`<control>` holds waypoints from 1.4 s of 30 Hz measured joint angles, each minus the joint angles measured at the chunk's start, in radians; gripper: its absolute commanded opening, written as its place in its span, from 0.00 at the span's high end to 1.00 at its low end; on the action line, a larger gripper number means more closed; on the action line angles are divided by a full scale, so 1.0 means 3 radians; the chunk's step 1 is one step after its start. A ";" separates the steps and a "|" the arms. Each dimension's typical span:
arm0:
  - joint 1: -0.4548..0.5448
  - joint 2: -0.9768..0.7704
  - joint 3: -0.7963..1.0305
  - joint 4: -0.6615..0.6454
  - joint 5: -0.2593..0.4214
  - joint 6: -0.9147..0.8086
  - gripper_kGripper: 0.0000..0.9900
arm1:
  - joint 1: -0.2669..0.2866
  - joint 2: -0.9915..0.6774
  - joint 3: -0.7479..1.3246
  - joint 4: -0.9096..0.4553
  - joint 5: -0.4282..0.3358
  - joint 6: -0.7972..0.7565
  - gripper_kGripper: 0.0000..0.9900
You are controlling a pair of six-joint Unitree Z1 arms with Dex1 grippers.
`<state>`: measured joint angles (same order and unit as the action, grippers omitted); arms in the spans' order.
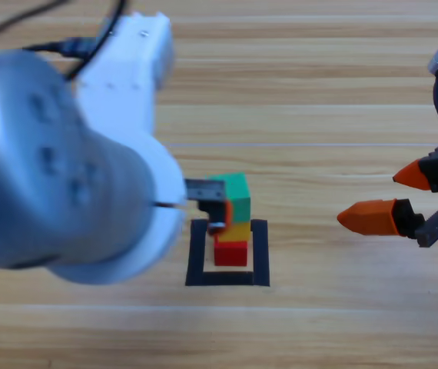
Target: Stack the blocks in the rectangular block: red at the bottom, yellow in the middle, green on top
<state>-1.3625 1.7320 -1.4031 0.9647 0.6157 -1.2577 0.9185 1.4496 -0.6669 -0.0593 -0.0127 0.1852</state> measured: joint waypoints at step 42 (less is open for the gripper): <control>0.2838 -0.2825 0.3526 -0.4065 -0.2513 0.3241 0.00 | -0.0001 0.0000 0.0000 0.0000 0.0000 -0.0007 0.00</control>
<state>-0.5112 0.8844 -0.3454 -0.2547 -0.1382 -0.2855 0.9182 1.4497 -0.6669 -0.0593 -0.0127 0.1831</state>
